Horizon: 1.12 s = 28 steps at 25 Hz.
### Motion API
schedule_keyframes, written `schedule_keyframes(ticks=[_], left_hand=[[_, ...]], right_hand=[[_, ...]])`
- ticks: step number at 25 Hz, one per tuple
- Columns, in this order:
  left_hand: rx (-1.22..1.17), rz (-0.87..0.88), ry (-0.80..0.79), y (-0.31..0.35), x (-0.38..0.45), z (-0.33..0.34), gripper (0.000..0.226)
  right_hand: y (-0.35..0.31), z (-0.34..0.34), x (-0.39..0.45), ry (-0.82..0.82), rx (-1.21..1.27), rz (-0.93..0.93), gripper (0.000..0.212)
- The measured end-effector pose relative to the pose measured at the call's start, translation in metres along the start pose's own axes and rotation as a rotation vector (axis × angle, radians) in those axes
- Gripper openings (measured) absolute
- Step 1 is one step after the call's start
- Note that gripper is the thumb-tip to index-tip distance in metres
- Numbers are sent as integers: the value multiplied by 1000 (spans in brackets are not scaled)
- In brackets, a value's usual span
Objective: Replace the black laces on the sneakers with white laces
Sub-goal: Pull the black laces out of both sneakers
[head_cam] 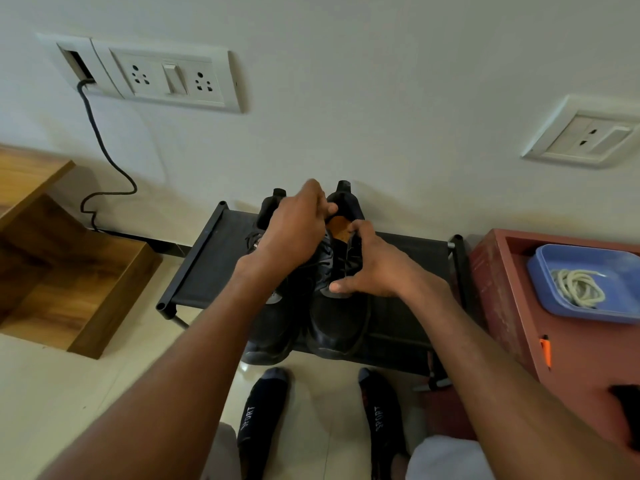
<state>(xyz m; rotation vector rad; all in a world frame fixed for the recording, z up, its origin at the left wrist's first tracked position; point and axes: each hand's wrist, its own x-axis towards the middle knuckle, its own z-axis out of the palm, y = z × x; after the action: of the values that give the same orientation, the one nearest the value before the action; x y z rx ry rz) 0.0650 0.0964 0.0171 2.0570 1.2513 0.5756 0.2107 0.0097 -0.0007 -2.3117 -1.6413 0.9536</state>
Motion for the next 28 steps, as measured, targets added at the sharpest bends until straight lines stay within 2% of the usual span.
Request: schedule_keyframes(ticks=[2,3,5,6,7,8,11,14,16,18,19,21,23,25,28], left_hand=[[59,40,-7,-2,-1,3,8],[-6,56,80,4,-3,-1,9],[-228,32,359,17,-5,-15,10],[-280,-2,464,17,-4,-23,10],[-224,-43,509,14,-2,-30,9],[-87,-84,481,9,-2,-34,10],[371,-231,213,-2,-8,-29,13],[602,-255,67,0,-11,-19,16],[612,-113,32,-4,-6,-16,31],[500,37,-108,-6,-3,-14,70],[470,72,-215,-8,-3,-10,87],[559,96,-402,-13,-5,0,107],[648,106,-451,-21,-7,12,110],[636,94,-418,-23,-7,15,106],[593,84,-392,-21,-8,15,104]], right_hand=[[0,2,0,68,-24,27,104],[1,4,1,88,-15,36,100],[1,5,0,92,35,39,95],[1,6,0,88,62,34,94],[0,6,0,90,80,26,94],[-1,6,0,102,91,18,93],[-5,4,1,120,76,1,90],[-4,2,3,93,31,-17,83],[-5,2,4,187,-10,-52,64],[-9,4,4,325,-63,-64,33],[-11,7,4,328,-81,-61,25],[-16,15,5,260,-105,-57,20],[-19,17,4,267,-102,-44,13],[-19,7,3,343,-37,34,8],[-16,-5,1,425,72,96,16]])
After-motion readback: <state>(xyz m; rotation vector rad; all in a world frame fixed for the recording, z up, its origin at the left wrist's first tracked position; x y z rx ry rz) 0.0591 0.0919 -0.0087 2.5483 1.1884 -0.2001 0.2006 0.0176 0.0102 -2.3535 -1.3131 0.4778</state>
